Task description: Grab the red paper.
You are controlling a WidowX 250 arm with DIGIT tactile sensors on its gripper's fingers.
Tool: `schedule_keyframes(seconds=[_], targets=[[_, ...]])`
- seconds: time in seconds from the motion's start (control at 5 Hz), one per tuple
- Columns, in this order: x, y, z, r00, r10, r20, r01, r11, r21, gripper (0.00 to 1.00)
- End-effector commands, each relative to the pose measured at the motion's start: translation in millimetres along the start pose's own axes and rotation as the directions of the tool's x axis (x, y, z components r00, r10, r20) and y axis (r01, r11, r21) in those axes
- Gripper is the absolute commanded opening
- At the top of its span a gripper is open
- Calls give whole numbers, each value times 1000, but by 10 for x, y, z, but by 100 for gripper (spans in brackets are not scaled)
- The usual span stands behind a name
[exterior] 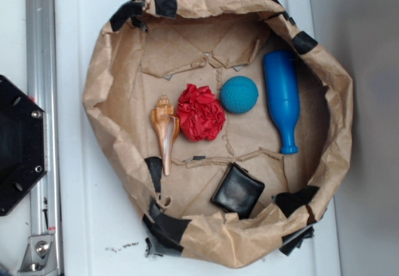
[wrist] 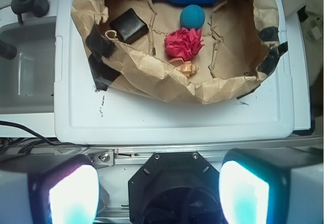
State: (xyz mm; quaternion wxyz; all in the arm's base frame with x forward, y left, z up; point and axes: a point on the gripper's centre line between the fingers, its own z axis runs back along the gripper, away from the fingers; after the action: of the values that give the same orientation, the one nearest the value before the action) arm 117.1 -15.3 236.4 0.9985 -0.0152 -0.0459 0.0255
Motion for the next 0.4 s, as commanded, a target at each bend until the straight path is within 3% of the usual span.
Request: schedule_keyframes(seconds=[0.0,0.2], targets=[[0,0,0,1000,0,0,0,1000,0,100],[457,91,-541,989,109,-100,-100,991,87,100]])
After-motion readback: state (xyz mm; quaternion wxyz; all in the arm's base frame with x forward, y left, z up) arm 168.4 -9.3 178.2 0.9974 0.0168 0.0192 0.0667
